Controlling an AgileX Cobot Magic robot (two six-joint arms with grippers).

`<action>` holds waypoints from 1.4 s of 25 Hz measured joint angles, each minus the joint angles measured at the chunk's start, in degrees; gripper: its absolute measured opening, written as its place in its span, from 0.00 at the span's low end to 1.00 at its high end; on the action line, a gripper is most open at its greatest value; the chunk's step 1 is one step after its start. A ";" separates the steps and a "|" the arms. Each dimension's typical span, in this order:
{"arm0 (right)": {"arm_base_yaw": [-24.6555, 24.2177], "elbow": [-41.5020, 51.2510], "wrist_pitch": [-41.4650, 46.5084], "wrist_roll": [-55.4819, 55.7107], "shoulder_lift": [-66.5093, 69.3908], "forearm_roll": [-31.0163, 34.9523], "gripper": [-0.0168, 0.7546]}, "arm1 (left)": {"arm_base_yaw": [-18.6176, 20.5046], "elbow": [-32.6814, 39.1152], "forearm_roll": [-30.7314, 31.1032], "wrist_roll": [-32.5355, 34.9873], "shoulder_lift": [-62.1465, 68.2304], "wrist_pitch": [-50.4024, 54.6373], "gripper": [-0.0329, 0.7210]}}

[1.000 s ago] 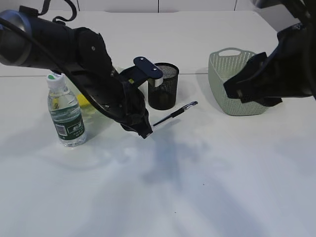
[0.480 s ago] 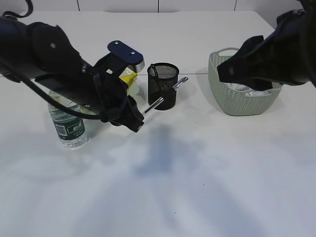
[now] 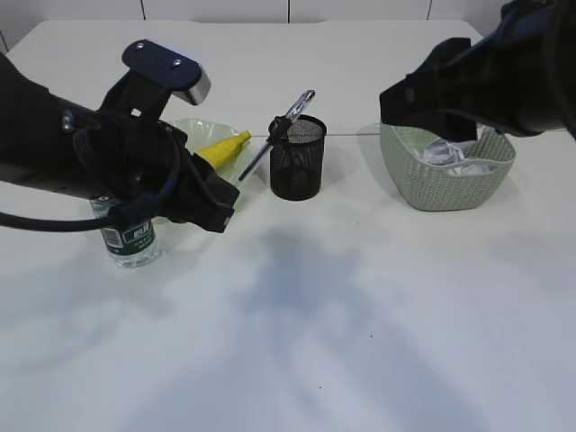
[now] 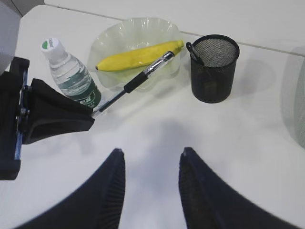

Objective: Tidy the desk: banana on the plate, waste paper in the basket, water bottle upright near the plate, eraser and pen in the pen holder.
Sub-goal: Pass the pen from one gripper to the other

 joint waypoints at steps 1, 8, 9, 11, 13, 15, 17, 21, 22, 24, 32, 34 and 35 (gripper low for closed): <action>0.00 0.00 -0.66 0.00 0.00 0.49 0.41 | -0.72 0.93 -0.41 0.00 -0.91 -0.88 0.09; 0.00 0.00 -3.42 -2.00 0.00 4.53 0.47 | -5.37 3.13 -2.68 0.00 -2.93 -5.85 0.09; 0.00 0.00 -3.91 -2.13 0.00 4.98 0.47 | -5.88 3.13 -2.78 0.00 -2.93 -6.45 0.09; 0.00 0.00 -4.71 -2.25 0.00 5.90 0.49 | -6.51 3.13 -3.02 0.00 -2.93 -8.19 0.09; 0.00 0.00 -6.00 -2.37 0.80 6.85 0.50 | -6.93 3.13 -3.49 0.00 -2.93 -9.46 0.09; 0.00 0.00 -7.49 -2.37 2.29 8.40 0.50 | -7.05 3.13 -3.84 0.00 -2.93 -10.67 0.09; 0.00 0.00 -9.27 -2.37 4.35 9.93 0.50 | -7.12 3.13 -3.86 0.00 -2.93 -11.40 0.09; 0.00 0.00 -13.68 -2.46 8.01 12.79 0.50 | -7.26 3.13 -4.35 0.00 -2.93 -13.27 0.09; 0.00 0.00 -14.82 -2.46 8.68 13.51 0.51 | -7.26 3.13 -4.39 0.00 -2.93 -13.88 0.09; 0.00 0.00 -16.78 -2.46 9.99 14.92 0.51 | -7.26 3.13 -4.48 0.00 -2.93 -14.62 0.09; 0.00 0.00 -23.36 -2.46 12.23 19.21 0.51 | -7.26 3.13 -4.61 0.00 -2.93 -16.70 0.09; 0.00 0.00 -24.32 -2.46 12.42 19.88 0.51 | -7.26 3.13 -4.63 0.00 -2.93 -17.38 0.09; 0.00 0.00 -24.71 -2.46 12.61 20.16 0.51 | -7.26 3.13 -4.73 0.00 -2.93 -17.62 0.09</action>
